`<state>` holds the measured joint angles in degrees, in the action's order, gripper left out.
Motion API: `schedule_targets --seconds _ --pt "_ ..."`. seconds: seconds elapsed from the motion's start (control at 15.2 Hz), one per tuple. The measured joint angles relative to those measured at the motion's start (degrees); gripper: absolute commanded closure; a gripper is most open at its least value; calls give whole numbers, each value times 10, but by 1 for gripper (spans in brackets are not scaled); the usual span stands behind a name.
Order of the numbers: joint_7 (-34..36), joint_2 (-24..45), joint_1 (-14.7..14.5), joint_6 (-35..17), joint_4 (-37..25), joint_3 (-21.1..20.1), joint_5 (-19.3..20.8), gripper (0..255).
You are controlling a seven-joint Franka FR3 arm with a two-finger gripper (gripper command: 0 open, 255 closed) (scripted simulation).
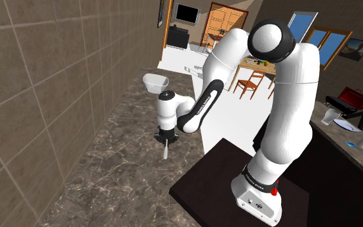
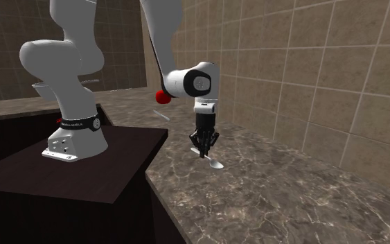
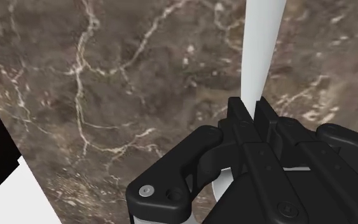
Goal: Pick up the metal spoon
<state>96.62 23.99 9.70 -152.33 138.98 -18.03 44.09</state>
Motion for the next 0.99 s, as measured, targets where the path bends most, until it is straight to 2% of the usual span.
schedule_targets --seconds 0.99 --pt "-113 -124 49 64 35 -74 -138 255"
